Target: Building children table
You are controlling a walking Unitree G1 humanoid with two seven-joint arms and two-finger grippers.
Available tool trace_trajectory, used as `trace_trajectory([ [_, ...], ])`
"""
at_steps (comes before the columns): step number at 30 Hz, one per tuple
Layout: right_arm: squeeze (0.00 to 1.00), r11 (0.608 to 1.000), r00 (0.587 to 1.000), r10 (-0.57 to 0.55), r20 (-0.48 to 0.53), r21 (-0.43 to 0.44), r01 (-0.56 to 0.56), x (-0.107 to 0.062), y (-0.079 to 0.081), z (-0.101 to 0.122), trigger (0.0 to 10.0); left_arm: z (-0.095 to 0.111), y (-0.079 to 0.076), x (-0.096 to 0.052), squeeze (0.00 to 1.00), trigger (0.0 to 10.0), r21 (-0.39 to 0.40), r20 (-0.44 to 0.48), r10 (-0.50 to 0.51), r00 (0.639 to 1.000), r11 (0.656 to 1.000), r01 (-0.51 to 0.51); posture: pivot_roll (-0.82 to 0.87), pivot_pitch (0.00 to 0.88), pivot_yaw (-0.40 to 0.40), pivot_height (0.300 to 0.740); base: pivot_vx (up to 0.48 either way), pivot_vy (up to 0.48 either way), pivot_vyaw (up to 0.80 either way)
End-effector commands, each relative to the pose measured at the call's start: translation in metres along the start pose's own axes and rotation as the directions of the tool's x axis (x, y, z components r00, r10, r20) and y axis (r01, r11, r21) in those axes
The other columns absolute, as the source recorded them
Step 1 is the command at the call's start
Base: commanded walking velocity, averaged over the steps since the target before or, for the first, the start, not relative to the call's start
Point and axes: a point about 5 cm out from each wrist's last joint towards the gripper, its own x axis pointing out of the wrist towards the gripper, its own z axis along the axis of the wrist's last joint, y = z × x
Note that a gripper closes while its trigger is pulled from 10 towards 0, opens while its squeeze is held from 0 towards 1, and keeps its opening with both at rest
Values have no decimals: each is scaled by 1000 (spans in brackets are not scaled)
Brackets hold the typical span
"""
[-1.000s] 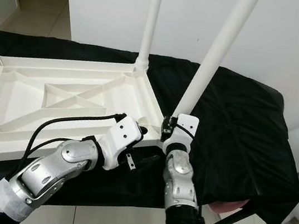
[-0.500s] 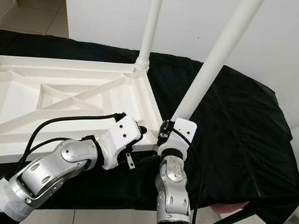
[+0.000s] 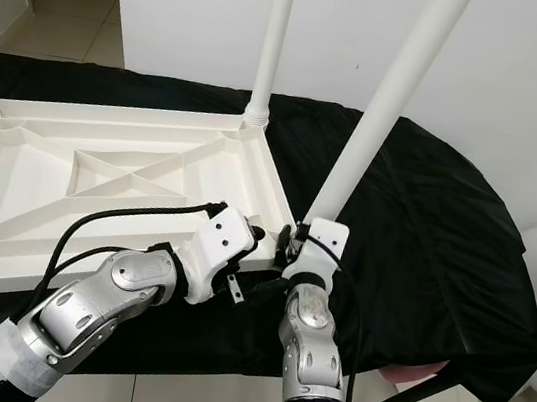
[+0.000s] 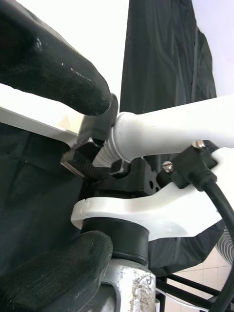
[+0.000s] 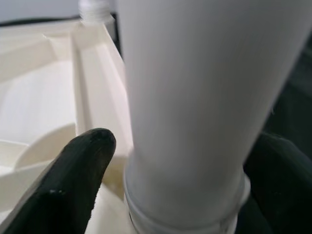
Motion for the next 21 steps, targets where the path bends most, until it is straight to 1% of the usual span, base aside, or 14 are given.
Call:
trace_trajectory([
  [1,1000,1000,999,4,36,6,-4,3,-4,5,10000,1,-2,1,0,10000,-2,0,-61,998,998,61,-21,0,-76,740,0,0,0],
  [2,1000,1000,998,22,66,-5,-21,5,-8,8,10000,1,-1,1,0,10000,-2,1,-61,998,998,61,-21,0,-76,740,0,0,0],
  [4,1000,1000,998,22,66,-5,-21,5,-8,8,10000,1,-1,1,0,10000,-2,1,-61,998,998,61,-21,0,-76,740,0,0,0],
  [5,1000,999,996,38,86,-20,-37,6,-13,11,10000,1,-1,1,0,10000,-2,1,-59,998,998,59,-19,0,-78,740,0,0,0],
  [9,1000,999,996,38,86,-20,-37,6,-13,11,10000,1,-1,1,0,10000,-2,1,-59,998,998,59,-19,0,-78,740,0,0,0],
  [10,635,996,993,74,90,-46,-70,8,-20,11,10000,1,-1,1,0,10000,-2,1,-56,998,998,56,-19,0,-78,740,0,0,0],
  [12,635,996,993,74,90,-46,-70,8,-20,11,10000,1,-1,1,0,10000,-2,1,-56,998,998,56,-19,0,-78,740,0,0,0],
  [13,0,991,988,121,93,-73,-115,9,-26,12,10000,1,0,1,0,10000,-2,2,-54,999,999,54,-19,0,-76,740,0,0,0],
  [15,0,991,988,121,93,-73,-115,9,-26,12,10000,1,0,1,0,10000,-2,2,-54,999,999,54,-19,0,-76,740,0,0,0],
  [16,0,972,972,218,93,-112,-207,11,-31,12,10000,2,0,1,0,10000,-1,4,-54,999,999,54,-20,0,-69,740,0,0,0],
  [17,0,972,972,218,93,-112,-207,11,-31,12,10000,2,0,1,0,10000,-1,4,-54,999,999,54,-20,0,-69,740,0,0,0],
  [18,0,947,950,303,78,-140,-290,13,-35,12,10000,3,0,2,0,10000,0,7,-55,998,999,55,-19,0,-67,740,0,0,0],
  [20,0,947,950,303,78,-140,-290,13,-35,12,10000,3,0,2,0,10000,0,7,-55,998,999,55,-19,0,-67,740,0,0,0],
  [21,0,917,925,374,63,-172,-359,17,-39,12,10000,4,-1,4,0,10000,-1,9,-58,998,998,58,-17,0,-67,740,0,0,0],
])
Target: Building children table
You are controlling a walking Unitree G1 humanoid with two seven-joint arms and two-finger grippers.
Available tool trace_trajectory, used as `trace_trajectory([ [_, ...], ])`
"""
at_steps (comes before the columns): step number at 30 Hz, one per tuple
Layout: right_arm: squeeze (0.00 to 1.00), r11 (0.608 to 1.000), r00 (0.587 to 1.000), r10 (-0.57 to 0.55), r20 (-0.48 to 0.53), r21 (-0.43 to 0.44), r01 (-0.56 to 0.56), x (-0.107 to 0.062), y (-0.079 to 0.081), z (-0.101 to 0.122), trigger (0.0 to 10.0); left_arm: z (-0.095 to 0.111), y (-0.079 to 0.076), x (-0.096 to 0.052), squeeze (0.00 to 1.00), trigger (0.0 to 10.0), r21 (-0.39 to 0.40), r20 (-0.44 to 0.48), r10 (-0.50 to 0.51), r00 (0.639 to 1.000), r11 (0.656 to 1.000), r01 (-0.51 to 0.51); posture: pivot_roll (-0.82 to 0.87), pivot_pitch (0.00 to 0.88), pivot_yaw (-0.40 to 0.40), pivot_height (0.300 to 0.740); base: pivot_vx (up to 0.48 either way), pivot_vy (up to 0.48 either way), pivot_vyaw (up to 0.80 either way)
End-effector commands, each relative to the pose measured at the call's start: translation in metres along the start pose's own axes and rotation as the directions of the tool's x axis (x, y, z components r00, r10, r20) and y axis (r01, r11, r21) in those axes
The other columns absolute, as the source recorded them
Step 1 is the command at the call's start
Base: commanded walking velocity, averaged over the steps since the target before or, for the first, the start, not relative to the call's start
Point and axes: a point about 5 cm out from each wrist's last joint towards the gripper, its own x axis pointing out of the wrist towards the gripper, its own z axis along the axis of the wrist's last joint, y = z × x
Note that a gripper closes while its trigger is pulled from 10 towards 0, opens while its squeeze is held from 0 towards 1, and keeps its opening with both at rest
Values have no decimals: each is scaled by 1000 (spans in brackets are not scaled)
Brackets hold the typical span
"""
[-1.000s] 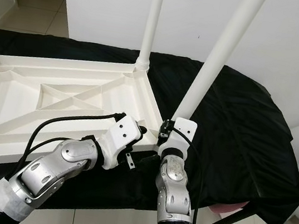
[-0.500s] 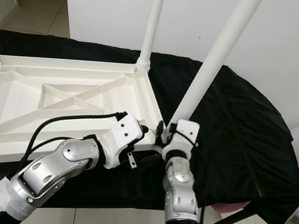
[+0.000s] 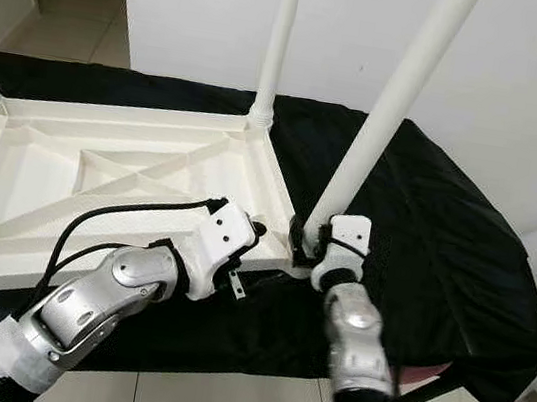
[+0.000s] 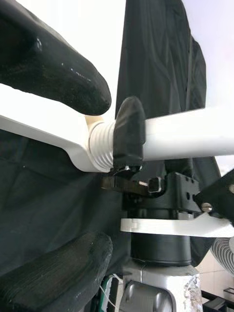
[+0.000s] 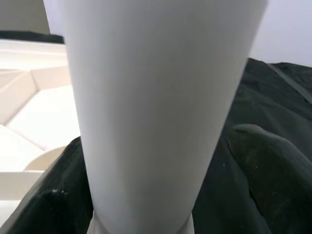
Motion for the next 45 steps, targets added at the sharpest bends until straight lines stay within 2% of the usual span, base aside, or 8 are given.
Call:
trace_trajectory([
  [1,0,996,996,92,-9,-14,-92,2,-3,-4,10000,1,-4,3,0,10000,-7,-2,-66,998,998,66,-17,0,-67,740,0,0,0],
  [17,0,943,943,318,-93,-69,-325,20,-10,-12,10000,-11,-5,5,0,10000,-42,-35,-62,997,997,60,4,0,-72,740,0,0,0],
  [21,0,933,933,344,-100,-70,-352,23,-10,-14,5529,-20,-4,7,0,10000,-63,-49,-38,998,997,35,8,0,-74,740,0,0,0],
  [26,0,929,929,356,-101,-73,-364,25,-12,-16,4980,-24,-5,7,0,10000,-74,-56,-28,998,997,24,8,0,-74,740,0,0,0],
  [33,0,927,926,361,-113,-68,-370,23,-14,-20,0,-23,-5,8,0,10000,-75,-54,-29,998,997,25,9,0,-74,740,0,0,0],
  [39,0,930,926,357,-127,-46,-365,21,-15,-25,0,-23,-4,8,0,10000,-74,-53,-29,998,997,25,8,0,-77,740,0,0,0],
  [40,0,942,933,332,-140,-8,-336,19,-14,-30,10000,-23,-5,8,0,10000,-74,-51,-29,998,997,25,9,0,-82,740,0,0,0],
  [45,0,959,943,284,-174,31,-283,18,-12,-38,10000,-23,-5,7,0,10000,-75,-46,-29,999,997,26,8,0,-83,740,0,0,0],
])
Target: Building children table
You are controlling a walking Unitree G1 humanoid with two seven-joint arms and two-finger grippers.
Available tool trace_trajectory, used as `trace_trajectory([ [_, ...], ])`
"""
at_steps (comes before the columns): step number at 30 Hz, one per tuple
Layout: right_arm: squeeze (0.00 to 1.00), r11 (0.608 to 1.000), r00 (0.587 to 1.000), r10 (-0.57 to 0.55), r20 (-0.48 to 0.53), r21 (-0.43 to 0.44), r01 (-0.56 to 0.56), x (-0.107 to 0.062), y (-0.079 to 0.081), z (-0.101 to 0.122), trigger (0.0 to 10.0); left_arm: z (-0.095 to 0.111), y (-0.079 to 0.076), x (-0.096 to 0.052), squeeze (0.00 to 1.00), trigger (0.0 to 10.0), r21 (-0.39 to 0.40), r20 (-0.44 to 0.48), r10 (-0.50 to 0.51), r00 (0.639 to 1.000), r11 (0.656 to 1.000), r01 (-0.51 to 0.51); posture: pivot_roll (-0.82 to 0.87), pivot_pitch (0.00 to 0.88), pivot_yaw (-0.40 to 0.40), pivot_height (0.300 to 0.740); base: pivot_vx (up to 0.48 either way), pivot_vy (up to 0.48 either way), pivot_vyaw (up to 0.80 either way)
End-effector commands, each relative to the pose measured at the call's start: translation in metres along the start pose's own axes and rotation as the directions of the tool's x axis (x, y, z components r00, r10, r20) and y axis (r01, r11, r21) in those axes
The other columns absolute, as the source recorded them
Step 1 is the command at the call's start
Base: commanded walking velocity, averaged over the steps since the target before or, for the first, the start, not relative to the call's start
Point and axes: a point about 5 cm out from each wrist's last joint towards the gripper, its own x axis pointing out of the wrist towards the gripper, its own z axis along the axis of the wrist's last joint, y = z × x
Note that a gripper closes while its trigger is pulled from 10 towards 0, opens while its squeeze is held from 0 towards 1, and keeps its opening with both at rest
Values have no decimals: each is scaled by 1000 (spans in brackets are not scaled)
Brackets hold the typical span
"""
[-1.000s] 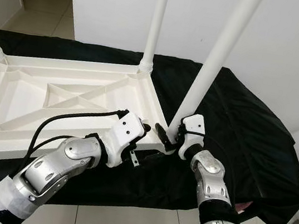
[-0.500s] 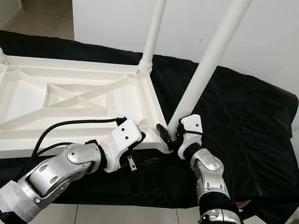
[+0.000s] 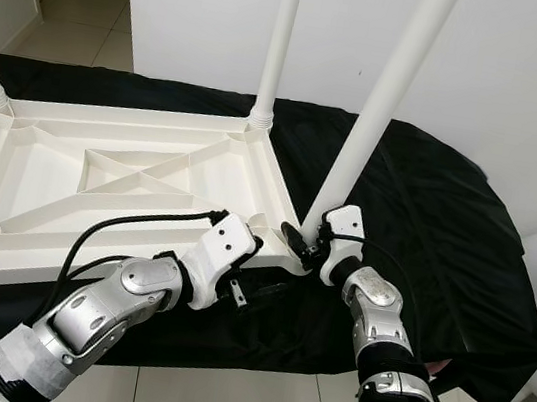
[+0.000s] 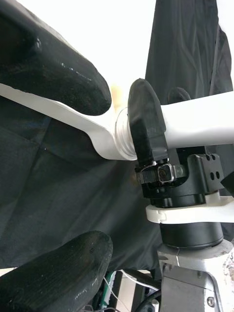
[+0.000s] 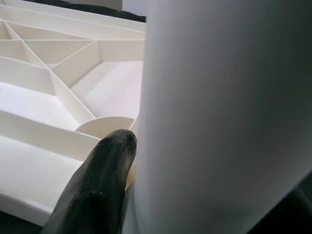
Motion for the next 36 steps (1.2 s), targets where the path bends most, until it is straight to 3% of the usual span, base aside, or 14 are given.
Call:
trace_trajectory([
  [1,0,995,994,-57,-95,71,64,-4,6,-22,10000,-2,-3,0,0,10000,1,-1,-35,999,999,35,8,0,-83,740,0,0,0],
  [3,0,986,985,-123,-122,97,135,-2,11,-27,10000,-2,-4,1,0,10000,-1,-1,-37,999,999,37,4,0,-88,740,0,0,0],
  [8,0,979,982,-151,-117,122,165,0,17,-28,10000,-3,-5,1,0,10000,-4,-1,-41,999,999,41,-1,0,-88,740,0,0,0],
  [12,0,956,963,-230,-142,154,251,2,24,-29,10000,-3,-5,1,0,10000,-5,-1,-44,999,999,44,-4,0,-94,740,0,0,0],
  [15,0,893,905,-387,-178,175,416,1,36,-27,10000,-3,-5,1,0,10000,-4,-1,-45,999,999,45,-7,0,-96,740,0,0,0],
  [19,0,854,867,-456,-203,174,490,-2,44,-27,10000,-3,-5,1,0,10000,-4,0,-45,999,999,45,-12,0,-96,740,0,0,0],
  [22,0,800,817,-535,-215,182,572,-9,59,-24,10000,-3,-6,0,0,10000,-1,3,-50,999,999,50,-19,0,-96,740,0,0,0],
  [29,0,775,797,-565,-211,195,601,-15,74,-16,10000,-1,-4,0,0,10000,4,3,-51,999,999,51,-18,0,-96,740,0,0,0],
  [36,0,763,783,-583,-216,187,619,-18,74,-13,10000,-1,-2,-2,0,10000,10,3,-46,999,999,46,-11,0,-97,740,0,0,0],
])
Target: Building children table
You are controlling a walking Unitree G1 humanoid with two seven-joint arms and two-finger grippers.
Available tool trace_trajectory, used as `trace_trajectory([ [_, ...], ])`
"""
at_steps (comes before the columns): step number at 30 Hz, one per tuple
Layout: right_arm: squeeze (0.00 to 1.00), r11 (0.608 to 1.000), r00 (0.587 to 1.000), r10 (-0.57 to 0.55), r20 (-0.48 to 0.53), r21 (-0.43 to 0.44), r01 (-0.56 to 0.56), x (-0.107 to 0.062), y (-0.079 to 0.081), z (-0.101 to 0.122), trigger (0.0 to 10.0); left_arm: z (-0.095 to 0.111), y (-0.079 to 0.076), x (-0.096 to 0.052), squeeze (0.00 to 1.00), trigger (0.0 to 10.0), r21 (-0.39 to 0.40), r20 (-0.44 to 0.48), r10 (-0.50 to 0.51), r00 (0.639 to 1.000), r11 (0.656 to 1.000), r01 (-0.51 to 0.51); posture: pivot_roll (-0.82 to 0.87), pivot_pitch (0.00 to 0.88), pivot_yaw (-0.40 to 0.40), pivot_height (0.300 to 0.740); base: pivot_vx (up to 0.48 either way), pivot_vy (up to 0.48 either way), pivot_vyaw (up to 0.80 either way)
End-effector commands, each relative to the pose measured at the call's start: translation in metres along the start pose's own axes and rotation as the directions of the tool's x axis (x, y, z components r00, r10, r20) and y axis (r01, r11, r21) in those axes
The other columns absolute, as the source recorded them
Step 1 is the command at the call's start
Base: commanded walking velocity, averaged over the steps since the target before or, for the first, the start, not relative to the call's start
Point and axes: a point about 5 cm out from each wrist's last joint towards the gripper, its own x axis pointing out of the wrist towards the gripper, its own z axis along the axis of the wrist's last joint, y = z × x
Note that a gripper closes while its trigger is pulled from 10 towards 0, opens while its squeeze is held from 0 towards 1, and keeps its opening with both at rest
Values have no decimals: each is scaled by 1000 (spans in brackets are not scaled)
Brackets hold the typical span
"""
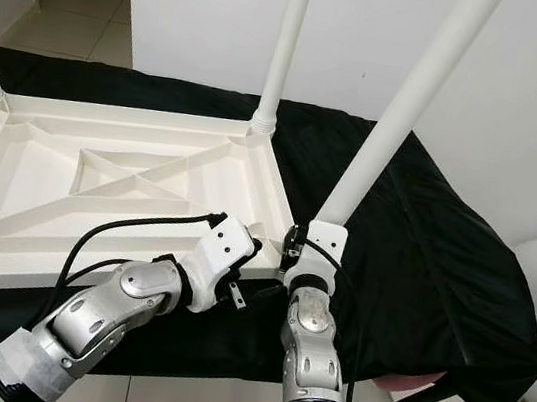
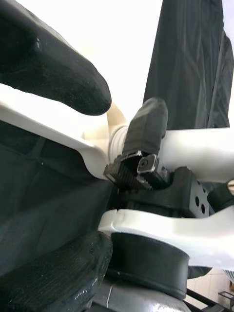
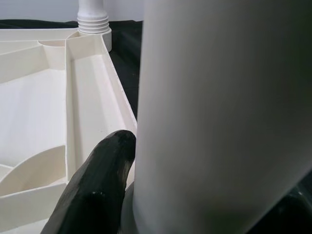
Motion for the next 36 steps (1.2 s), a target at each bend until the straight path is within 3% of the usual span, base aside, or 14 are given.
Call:
trace_trajectory([
  [1,102,1000,995,-17,-100,14,19,-7,-2,-20,10000,3,-3,0,0,10000,21,8,-54,999,998,54,-9,0,-98,740,0,0,0],
  [2,102,1000,995,-17,-100,14,19,-7,-2,-20,10000,3,-3,0,0,10000,21,8,-54,999,998,54,-9,0,-98,740,0,0,0],
  [3,1000,1000,997,-5,-81,28,8,-6,-2,-17,10000,3,-3,0,0,10000,22,8,-53,999,998,52,-9,0,-98,740,0,0,0],
  [10,1000,998,999,42,19,55,-43,0,-6,-3,10000,5,-2,1,0,10000,25,12,-48,999,999,47,-4,0,-105,740,0,0,0],
  [19,1000,991,990,128,57,34,-130,9,-16,4,10000,6,-2,0,0,10000,25,16,-43,999,999,43,0,0,-109,740,0,0,0],
  [20,643,984,983,174,66,24,-175,11,-18,5,10000,6,-2,0,0,10000,26,16,-43,999,999,42,0,0,-108,740,0,0,0],
  [21,0,971,969,237,75,11,-239,14,-20,6,10000,7,-2,0,0,10000,26,18,-42,999,999,42,0,0,-106,740,0,0,0],
  [25,0,947,942,322,93,-14,-322,17,-22,10,10000,7,-1,1,0,10000,26,19,-42,999,999,41,-3,0,-100,740,0,0,0],
  [28,0,894,889,447,104,-90,-439,22,-23,13,10000,8,-1,1,0,10000,27,20,-46,999,999,45,-4,0,-95,740,0,0,0],
  [36,0,806,807,587,62,-135,-576,28,-24,12,10000,8,-1,0,0,10000,25,13,-47,999,999,46,3,0,-92,740,0,0,0],
])
